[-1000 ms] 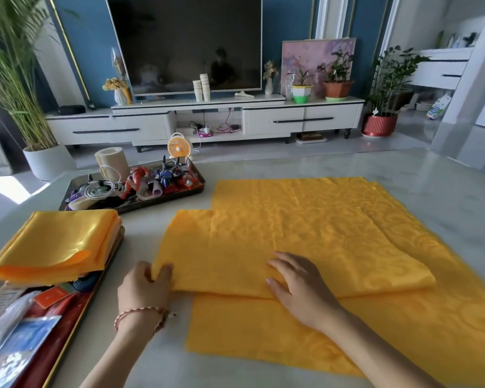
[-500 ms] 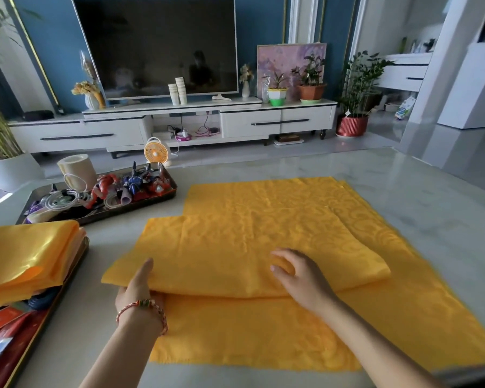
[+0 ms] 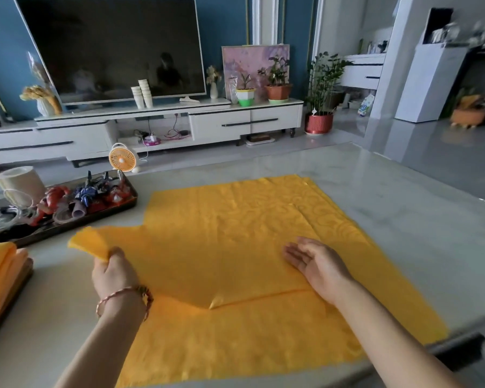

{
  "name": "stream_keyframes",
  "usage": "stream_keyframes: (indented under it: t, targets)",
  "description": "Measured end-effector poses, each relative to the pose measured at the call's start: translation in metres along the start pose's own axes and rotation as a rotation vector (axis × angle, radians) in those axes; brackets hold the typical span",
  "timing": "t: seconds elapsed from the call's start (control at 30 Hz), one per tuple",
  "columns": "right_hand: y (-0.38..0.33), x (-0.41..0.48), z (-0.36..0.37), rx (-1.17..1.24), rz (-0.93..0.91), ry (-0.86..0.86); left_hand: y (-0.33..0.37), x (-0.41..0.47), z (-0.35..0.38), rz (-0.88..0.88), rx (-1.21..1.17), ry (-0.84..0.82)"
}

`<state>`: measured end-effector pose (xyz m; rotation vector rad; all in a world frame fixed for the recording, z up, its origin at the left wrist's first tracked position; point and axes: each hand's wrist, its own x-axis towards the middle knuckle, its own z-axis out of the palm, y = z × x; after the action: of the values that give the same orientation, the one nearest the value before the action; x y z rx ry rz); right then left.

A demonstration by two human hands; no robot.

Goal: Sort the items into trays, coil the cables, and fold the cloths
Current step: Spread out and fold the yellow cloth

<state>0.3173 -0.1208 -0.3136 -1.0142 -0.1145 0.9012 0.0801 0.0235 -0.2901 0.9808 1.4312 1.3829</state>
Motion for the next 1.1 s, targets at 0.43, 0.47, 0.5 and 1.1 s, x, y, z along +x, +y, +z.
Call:
stream_keyframes:
  t: [0.43,0.47,0.5,1.1]
  targets:
    - [-0.03,0.017,-0.02,-0.161,0.162,0.118,-0.047,-0.143,0.12,1.025,1.16,-0.93]
    - [-0.033,0.018,-0.025,-0.289,0.138,0.14,-0.057,-0.146,0.121,1.013,1.175,-0.957]
    - [-0.033,0.019,-0.026,-0.407,0.096,0.154,-0.064,-0.146,0.121,0.998,1.183,-0.967]
    - [-0.023,0.01,-0.028,-1.68,-0.383,0.302,-0.041,-0.074,0.047,1.049,1.368,-0.811]
